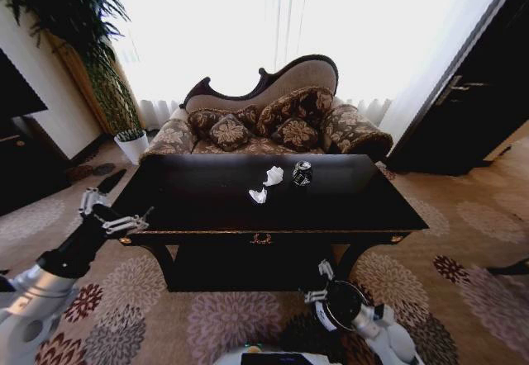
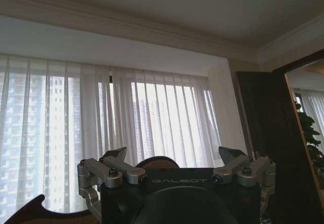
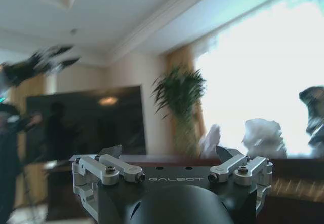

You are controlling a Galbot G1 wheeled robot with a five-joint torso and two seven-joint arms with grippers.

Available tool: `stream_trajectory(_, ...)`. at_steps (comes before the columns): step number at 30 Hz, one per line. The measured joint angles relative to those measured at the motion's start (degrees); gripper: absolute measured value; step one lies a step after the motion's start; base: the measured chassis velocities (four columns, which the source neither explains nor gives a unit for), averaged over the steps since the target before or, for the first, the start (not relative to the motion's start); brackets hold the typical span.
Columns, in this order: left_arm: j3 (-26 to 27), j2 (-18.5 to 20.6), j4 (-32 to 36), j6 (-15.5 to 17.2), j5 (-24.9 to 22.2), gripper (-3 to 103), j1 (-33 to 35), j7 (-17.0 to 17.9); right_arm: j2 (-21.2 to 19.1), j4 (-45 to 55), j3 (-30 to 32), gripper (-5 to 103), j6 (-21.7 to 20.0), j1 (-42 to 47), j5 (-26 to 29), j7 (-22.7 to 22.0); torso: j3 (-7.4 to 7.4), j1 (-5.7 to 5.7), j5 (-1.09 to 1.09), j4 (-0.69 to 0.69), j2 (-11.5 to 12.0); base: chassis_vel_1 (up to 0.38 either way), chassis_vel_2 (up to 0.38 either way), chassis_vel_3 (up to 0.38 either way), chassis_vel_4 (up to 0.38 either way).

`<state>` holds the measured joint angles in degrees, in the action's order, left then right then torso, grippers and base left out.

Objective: Move to the front of the table and place the trash on the table into the trash bin.

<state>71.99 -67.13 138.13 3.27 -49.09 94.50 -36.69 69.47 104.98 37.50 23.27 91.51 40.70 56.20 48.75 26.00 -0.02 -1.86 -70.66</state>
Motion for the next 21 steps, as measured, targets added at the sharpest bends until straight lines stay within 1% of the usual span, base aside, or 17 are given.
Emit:
stream_trajectory(3, 0.94, 0.56, 0.14, -0.19, 0.27, 100, 1.03, -0.52, -1.63, 2.78, 1.05, 100, -0.6, -1.28, 0.51, -5.53, 0.0, 0.0, 0.02, 0.0, 0.0, 0.0, 0.0, 0.0, 0.0)
stream_trajectory(4, 1.19, 0.62, 0.16, -0.19, 0.27, 100, 1.2, -0.58, -2.06, 3.26, 1.28, 100, -0.89, -1.58, 0.61, -6.49, 0.0, 0.0, 0.02, 0.0, 0.0, 0.0, 0.0, 0.0, 0.0)
stream_trajectory(5, 1.19, 0.62, 0.16, -0.19, 0.27, 100, 1.2, -0.58, -2.06, 3.26, 1.28, 100, -0.89, -1.58, 0.61, -6.49, 0.0, 0.0, 0.02, 0.0, 0.0, 0.0, 0.0, 0.0, 0.0)
stream_trajectory(8, 1.95, 0.51, 0.17, -0.2, 0.22, 100, 1.81, -0.63, -3.96, 5.39, 2.25, 100, -2.03, -2.66, 1.36, -9.66, 0.0, 0.0, 0.01, 0.0, 0.0, 0.0, 0.0, 0.0, 0.0)
stream_trajectory(9, 2.06, 0.42, 0.16, -0.2, 0.27, 100, 2.07, -0.64, -4.79, 6.53, 2.71, 100, -2.85, -3.15, 1.29, -11.4, 0.0, 0.0, 0.01, 0.0, 0.0, 0.0, 0.0, 0.0, 0.0)
stream_trajectory(10, 2.06, 0.42, 0.16, -0.2, 0.27, 100, 2.07, -0.64, -4.79, 6.53, 2.71, 100, -2.85, -3.15, 1.29, -11.4, 0.0, 0.0, 0.01, 0.0, 0.0, 0.0, 0.0, 0.0, 0.0)
stream_trajectory(11, 2.08, 0.37, 0.17, -0.2, 0.38, 100, 2.18, -0.65, -5.12, 7.13, 2.85, 100, -3.27, -3.4, 1.14, -12.31, 0.0, 0.0, 0.01, 0.0, 0.0, 0.0, 0.0, 0.0, 0.0)
stream_trajectory(14, 2.09, -0.2, 0.63, -0.18, 0.78, 100, 2.53, -0.75, -6.54, 10.15, 3.0, 100, -5.19, -4.61, -0.95, -17.36, 0.0, 0.0, 0.01, 0.0, 0.0, 0.0, 0.0, 0.0, 0.0)
stream_trajectory(15, 2.09, -0.2, 0.63, -0.18, 0.78, 100, 2.53, -0.75, -6.54, 10.15, 3.0, 100, -5.19, -4.61, -0.95, -17.36, 0.0, 0.0, 0.01, 0.0, 0.0, 0.0, 0.0, 0.0, 0.0)
stream_trajectory(16, 2.06, -0.54, 0.75, -0.18, 1.08, 100, 2.72, -0.82, -6.99, 11.06, 2.98, 100, -5.69, -4.98, -2.14, -19.3, 0.0, 0.0, 0.01, 0.0, 0.0, 0.0, 0.0, 0.0, 0.0)
stream_trajectory(17, 1.99, -0.85, 0.82, -0.18, 1.44, 100, 2.93, -0.97, -7.76, 12.26, 2.71, 100, -6.39, -5.32, -3.72, -22.5, 0.0, 0.0, 0.01, 0.01, 0.0, 0.0, 0.0, 0.0, 0.0)
stream_trajectory(18, 1.96, -0.96, 0.83, -0.18, 1.61, 100, 3.0, -1.03, -8.18, 12.87, 2.47, 100, -6.84, -5.41, -4.44, -24.62, 0.0, 0.0, 0.0, 0.0, 0.0, 0.0, 0.0, 0.0, 0.0)
stream_trajectory(19, 1.95, -1.04, 0.84, -0.18, 1.74, 100, 3.08, -1.11, -8.88, 13.85, 1.97, 100, -7.88, -5.53, -5.61, -28.26, 0.0, 0.0, 0.01, 0.0, 0.0, 0.0, 0.0, 0.0, 0.0)
stream_trajectory(20, 1.95, -1.04, 0.84, -0.18, 1.74, 100, 3.08, -1.11, -8.88, 13.85, 1.97, 100, -7.88, -5.53, -5.61, -28.26, 0.0, 0.0, 0.01, 0.0, 0.0, 0.0, 0.0, 0.0, 0.0)
stream_trajectory(21, 1.96, -1.05, 0.87, -0.18, 1.76, 100, 3.12, -1.14, -9.28, 14.27, 1.66, 100, -8.45, -5.62, -6.21, -30.16, 0.0, 0.0, 0.01, 0.0, 0.0, 0.0, 0.0, 0.0, 0.0)
